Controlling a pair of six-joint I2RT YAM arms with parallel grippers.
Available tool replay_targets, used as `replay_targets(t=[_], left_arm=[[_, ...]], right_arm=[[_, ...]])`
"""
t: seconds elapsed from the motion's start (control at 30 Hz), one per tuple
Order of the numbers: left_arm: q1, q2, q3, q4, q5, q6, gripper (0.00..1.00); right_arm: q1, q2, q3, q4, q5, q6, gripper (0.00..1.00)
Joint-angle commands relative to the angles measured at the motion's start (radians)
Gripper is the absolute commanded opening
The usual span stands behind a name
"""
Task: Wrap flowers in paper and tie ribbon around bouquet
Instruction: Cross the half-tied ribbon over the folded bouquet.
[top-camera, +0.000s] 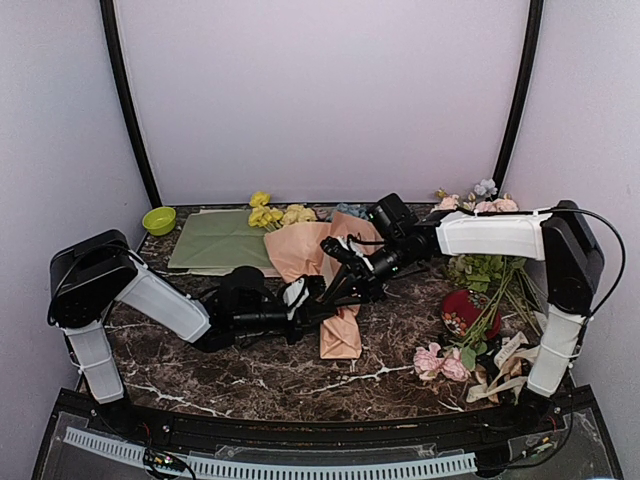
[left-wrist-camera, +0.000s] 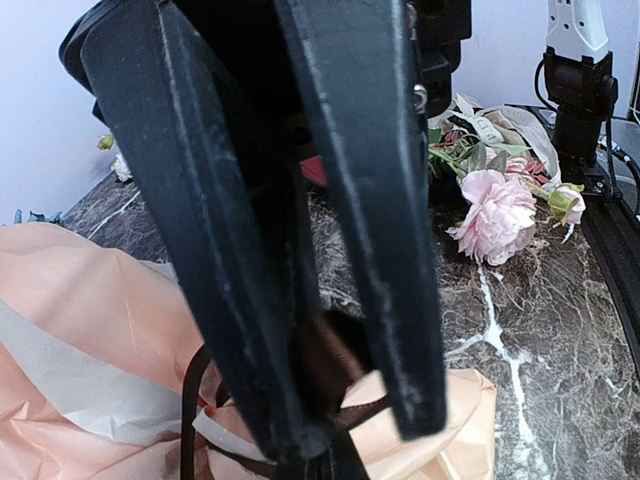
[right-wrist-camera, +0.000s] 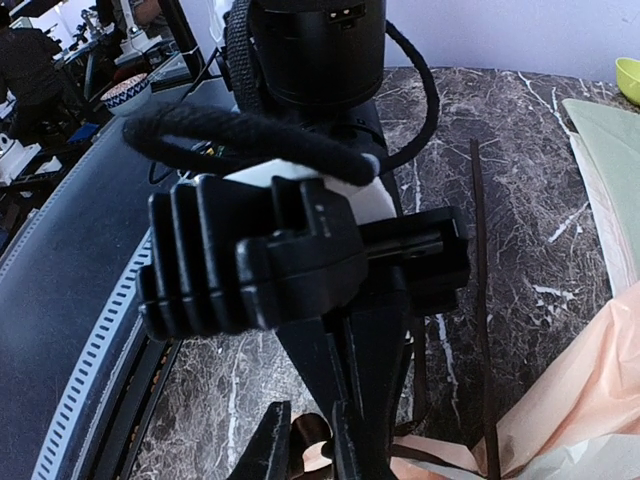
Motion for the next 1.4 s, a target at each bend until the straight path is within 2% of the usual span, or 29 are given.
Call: replay_targets(t=[0.0, 0.1, 0.23, 0.37, 0.4, 0.5, 0.6, 0.63, 0.77, 0.9, 0.97, 1.03, 1.13, 1.23, 1.37], left_arm=[[0.005, -0.052, 0.011, -0.006, 0.033, -0.010, 0.00], [0.005, -0.054, 0.011, -0.014, 0.033, -0.006, 0.00], [0.005, -0.061, 0.013, -0.030, 0.000, -0.021, 0.01], [0.005, -0.093, 0.026, -0.129, -0.064, -0.061, 0.48], [0.006, -0.113, 0.022, -0.155, -0.072, -0.072, 0.55], [0.010, -0.182, -0.013, -0.211, -0.074, -0.097, 0.69], [0.014, -0.251, -0.030, -0.306, -0.085, -0.104, 0.75], [0.054, -0.293, 0.002, -0.470, -0.150, -0.232, 0.81], [0.236, -0.322, 0.091, -0.770, -0.193, -0.515, 0.76], [0.329, -0.382, 0.143, -1.080, -0.405, -0.640, 0.74], [0.340, -0.393, 0.159, -1.198, -0.465, -0.623, 0.75], [0.342, -0.389, 0.154, -1.235, -0.473, -0.576, 0.75], [0.345, -0.304, 0.192, -1.291, -0.380, -0.488, 0.75], [0.342, -0.216, 0.265, -1.357, -0.286, -0.435, 0.71], [0.342, -0.196, 0.276, -1.376, -0.228, -0.384, 0.70]], right_arm=[[0.000, -0.015, -0.021, 0.055, 0.027, 0.039, 0.11], [-0.004, -0.020, -0.019, 0.092, 0.040, 0.100, 0.01], [-0.012, -0.007, 0.019, 0.092, 0.074, 0.188, 0.00], [-0.017, -0.018, 0.003, 0.140, 0.126, 0.266, 0.00], [-0.017, -0.023, -0.004, 0.153, 0.134, 0.278, 0.00], [-0.018, -0.038, -0.027, 0.193, 0.165, 0.305, 0.00], [-0.019, -0.050, -0.045, 0.226, 0.185, 0.330, 0.00], [-0.021, -0.050, -0.044, 0.238, 0.188, 0.340, 0.00], [-0.023, -0.042, -0.032, 0.227, 0.209, 0.350, 0.00], [-0.023, -0.036, -0.023, 0.214, 0.220, 0.357, 0.00], [-0.023, -0.030, -0.020, 0.213, 0.239, 0.366, 0.00], [-0.023, -0.024, -0.018, 0.209, 0.242, 0.369, 0.00], [-0.023, -0.018, -0.026, 0.219, 0.235, 0.374, 0.00], [-0.023, -0.014, -0.023, 0.202, 0.245, 0.377, 0.00], [-0.023, -0.024, -0.035, 0.192, 0.251, 0.370, 0.00]])
